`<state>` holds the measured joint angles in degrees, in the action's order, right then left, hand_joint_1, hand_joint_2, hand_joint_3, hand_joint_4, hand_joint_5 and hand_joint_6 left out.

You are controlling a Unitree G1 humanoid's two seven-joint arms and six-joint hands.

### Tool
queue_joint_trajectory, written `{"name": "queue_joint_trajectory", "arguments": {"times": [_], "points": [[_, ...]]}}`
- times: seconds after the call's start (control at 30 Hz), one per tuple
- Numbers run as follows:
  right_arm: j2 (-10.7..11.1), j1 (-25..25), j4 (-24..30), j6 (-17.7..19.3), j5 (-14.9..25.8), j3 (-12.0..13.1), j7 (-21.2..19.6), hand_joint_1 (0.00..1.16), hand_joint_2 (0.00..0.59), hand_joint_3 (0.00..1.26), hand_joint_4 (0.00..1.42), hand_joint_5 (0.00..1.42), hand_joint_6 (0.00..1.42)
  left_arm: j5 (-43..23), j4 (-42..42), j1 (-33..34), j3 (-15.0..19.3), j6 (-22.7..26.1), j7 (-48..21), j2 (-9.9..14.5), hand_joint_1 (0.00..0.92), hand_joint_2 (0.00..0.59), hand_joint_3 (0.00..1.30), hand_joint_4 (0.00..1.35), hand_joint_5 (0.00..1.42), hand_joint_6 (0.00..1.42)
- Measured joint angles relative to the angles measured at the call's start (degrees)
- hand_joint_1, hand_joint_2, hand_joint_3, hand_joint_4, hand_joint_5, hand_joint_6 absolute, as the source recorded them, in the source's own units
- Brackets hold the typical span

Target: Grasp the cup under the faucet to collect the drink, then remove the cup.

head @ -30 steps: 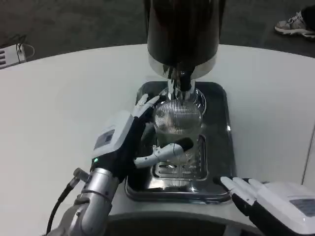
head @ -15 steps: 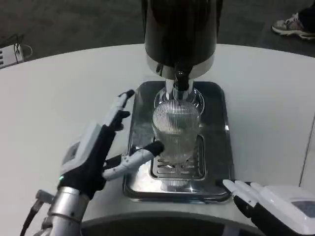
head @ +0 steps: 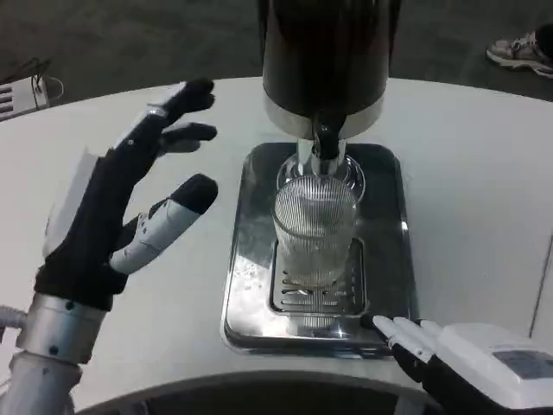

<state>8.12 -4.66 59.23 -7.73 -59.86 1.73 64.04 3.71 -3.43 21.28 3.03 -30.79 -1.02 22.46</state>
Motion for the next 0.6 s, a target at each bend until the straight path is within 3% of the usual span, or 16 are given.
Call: {"name": "queue_joint_trajectory", "arguments": {"times": [0.23,0.6], "points": [[0.8,0.0,0.0,-0.7,-0.8,-0.5,-0.6,0.55,0.421,0.00,0.00,0.00,0.00,-5.0,2.3,5.3,-1.0,3.2,-10.0,0.4,0.050,0.070,0.26,0.25,0.36,0.35],[0.8,-0.5,0.0,-0.6,-1.0,-0.2,-1.5,0.55,0.421,0.00,0.00,0.00,0.00,-6.1,0.6,12.5,-2.2,8.5,-16.1,-1.1,0.042,0.074,0.25,0.24,0.35,0.33]]}}
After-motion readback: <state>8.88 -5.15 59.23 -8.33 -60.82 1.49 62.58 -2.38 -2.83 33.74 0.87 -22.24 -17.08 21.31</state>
